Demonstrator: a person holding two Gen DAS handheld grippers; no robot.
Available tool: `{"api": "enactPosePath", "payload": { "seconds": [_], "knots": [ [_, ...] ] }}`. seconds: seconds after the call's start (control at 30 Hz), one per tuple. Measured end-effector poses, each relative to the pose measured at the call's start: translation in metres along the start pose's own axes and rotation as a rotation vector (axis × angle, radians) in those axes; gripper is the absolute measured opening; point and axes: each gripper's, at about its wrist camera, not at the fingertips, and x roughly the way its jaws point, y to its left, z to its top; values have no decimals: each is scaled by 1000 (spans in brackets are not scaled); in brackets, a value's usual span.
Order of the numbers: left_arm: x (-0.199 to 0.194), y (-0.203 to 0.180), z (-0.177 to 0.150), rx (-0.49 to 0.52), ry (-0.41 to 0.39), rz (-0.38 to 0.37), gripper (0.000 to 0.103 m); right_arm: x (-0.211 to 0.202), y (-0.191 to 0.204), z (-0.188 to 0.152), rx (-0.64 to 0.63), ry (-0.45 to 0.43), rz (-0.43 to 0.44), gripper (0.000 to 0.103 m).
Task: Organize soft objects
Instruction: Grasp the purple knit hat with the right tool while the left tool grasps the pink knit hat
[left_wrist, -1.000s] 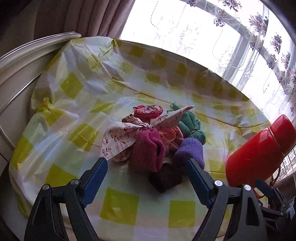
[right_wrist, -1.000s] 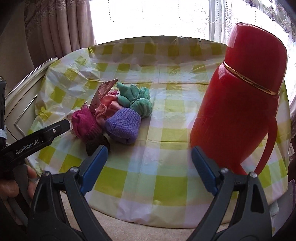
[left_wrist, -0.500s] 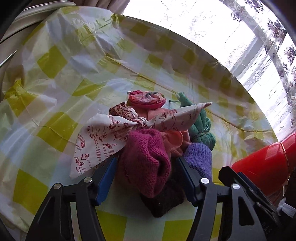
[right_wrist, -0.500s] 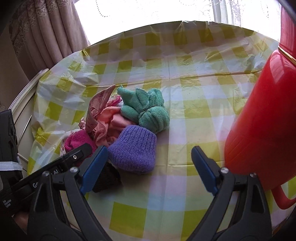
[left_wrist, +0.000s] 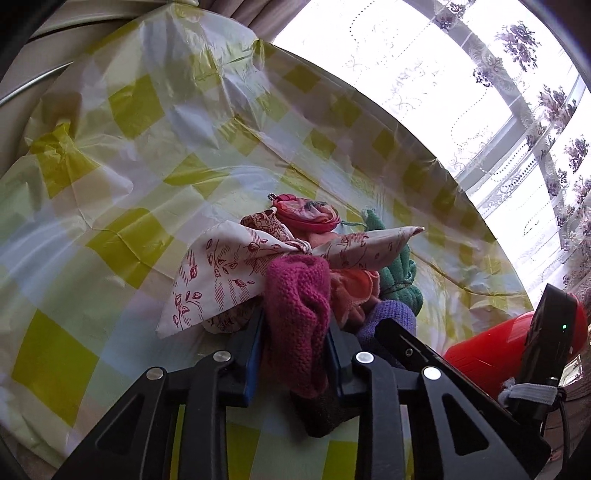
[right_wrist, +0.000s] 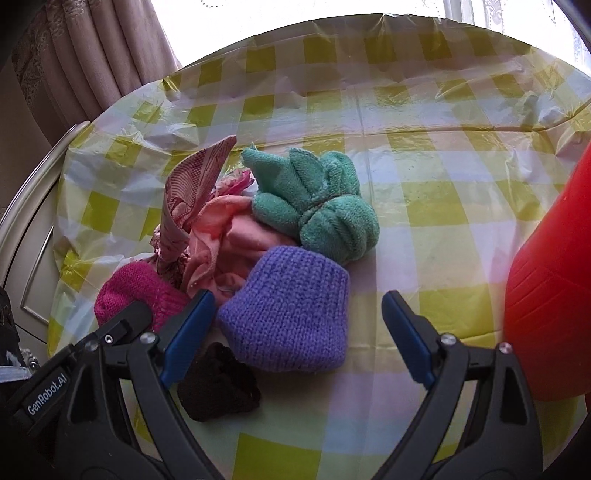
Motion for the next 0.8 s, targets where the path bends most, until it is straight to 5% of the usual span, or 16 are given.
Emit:
{"api": "enactPosePath", "payload": {
  "seconds": [0.07,0.23,0.8],
  "knots": [
    [-3,-2,-1,12,-12,6,30,4,1,-3,-3,14,23,74],
    [-11,-7,-5,37,-36,24,30,-5,6,-8,-37,-14,11,62],
    [-43,-38,-30,134,-83,96,30,-79,-5,-36,-63,-137,-70,61]
  ]
}}
